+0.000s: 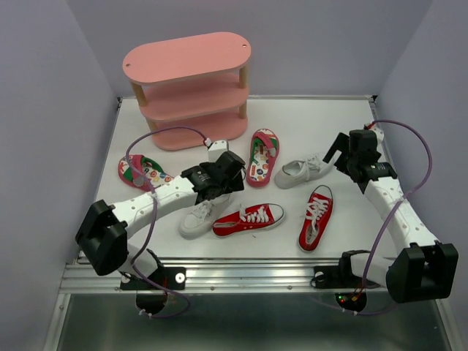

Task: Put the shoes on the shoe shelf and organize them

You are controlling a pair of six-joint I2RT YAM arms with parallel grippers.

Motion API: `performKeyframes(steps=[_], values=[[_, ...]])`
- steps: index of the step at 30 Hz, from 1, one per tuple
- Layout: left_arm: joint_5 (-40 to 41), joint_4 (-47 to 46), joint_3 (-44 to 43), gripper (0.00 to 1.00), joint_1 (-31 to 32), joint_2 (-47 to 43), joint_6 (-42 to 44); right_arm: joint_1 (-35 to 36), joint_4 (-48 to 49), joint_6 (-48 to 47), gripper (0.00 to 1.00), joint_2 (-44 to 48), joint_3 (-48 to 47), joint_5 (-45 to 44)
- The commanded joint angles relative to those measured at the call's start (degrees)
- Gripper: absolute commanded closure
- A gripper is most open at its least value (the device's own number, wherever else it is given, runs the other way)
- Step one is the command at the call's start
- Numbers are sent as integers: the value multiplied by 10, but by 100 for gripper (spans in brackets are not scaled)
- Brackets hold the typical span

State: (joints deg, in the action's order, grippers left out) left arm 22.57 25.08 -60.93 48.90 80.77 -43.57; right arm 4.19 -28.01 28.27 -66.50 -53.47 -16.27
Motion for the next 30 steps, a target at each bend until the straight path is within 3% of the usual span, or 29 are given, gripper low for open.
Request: performKeyframes(steps=[1, 10, 18, 19, 21, 22, 27, 30], values=[[35, 23, -31, 23, 8, 32, -82, -1, 24, -8, 0, 1, -1, 5], [66, 2, -23, 35, 8, 90, -122, -1, 23, -16, 0, 1, -7, 9], [92, -7, -62, 58, 8, 161, -94, -1, 23, -15, 0, -8, -8, 19], [94, -3, -68, 62, 8, 169, -93, -1, 23, -14, 0, -9, -8, 19], [101, 10, -81, 81, 8, 181, -73, -1, 23, -13, 0, -7, -8, 19], [114, 14, -94, 100, 8, 187, -63, -1, 23, -15, 0, -5, -7, 19], [154, -5, -111, 100, 8, 162, 60, -1, 23, -16, 0, 1, -2, 14], [151, -39, -106, 100, 8, 132, 181, -1, 23, -15, 0, 0, -1, 15]])
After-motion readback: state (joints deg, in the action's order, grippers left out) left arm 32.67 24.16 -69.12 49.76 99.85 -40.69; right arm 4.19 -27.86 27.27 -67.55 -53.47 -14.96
